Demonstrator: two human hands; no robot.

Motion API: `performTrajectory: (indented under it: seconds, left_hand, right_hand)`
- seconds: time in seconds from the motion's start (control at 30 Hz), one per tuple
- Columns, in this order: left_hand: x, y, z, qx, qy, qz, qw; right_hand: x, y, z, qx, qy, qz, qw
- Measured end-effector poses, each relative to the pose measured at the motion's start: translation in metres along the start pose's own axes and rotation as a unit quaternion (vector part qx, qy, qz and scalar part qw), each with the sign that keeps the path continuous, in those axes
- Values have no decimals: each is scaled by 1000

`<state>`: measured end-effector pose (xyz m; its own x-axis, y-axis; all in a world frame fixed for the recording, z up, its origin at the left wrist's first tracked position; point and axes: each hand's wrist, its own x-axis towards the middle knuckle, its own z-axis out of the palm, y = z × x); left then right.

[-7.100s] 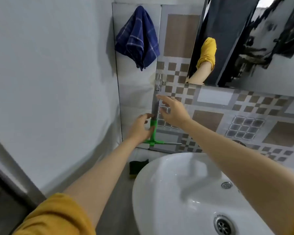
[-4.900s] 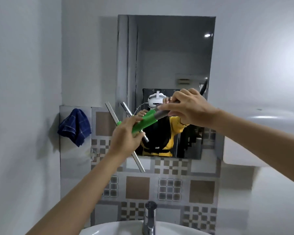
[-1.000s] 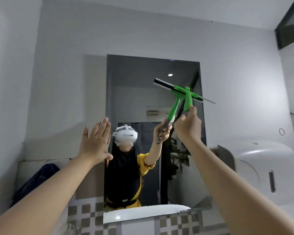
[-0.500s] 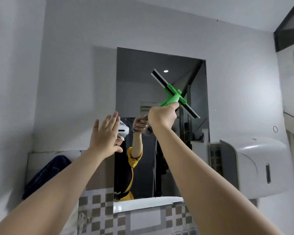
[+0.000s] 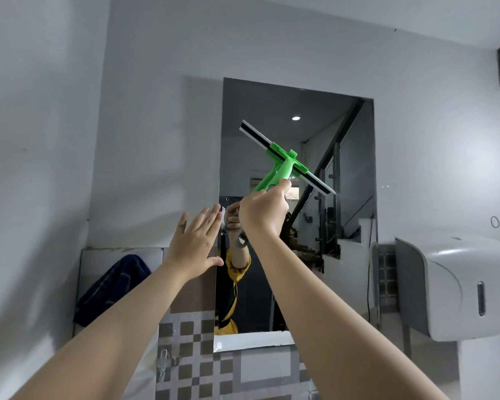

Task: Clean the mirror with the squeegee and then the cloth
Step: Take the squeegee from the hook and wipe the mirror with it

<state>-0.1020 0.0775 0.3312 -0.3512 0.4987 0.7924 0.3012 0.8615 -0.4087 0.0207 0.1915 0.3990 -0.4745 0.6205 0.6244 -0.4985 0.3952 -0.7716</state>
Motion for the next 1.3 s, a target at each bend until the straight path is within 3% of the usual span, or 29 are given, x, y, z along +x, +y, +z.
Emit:
performTrajectory:
  seconds: [0.77, 1.1, 1.3]
  left_hand:
    - [0, -11, 14, -1, 41, 36, 999]
    - [-19, 16, 11, -2, 50, -6, 999]
    - [-33, 33, 14, 31, -15, -27, 999]
  right_hand:
    - [13, 86, -12, -151, -68, -222, 961]
    - [46, 97, -80, -332, -103, -345, 872]
    - [83, 101, -119, -397, -119, -410, 812]
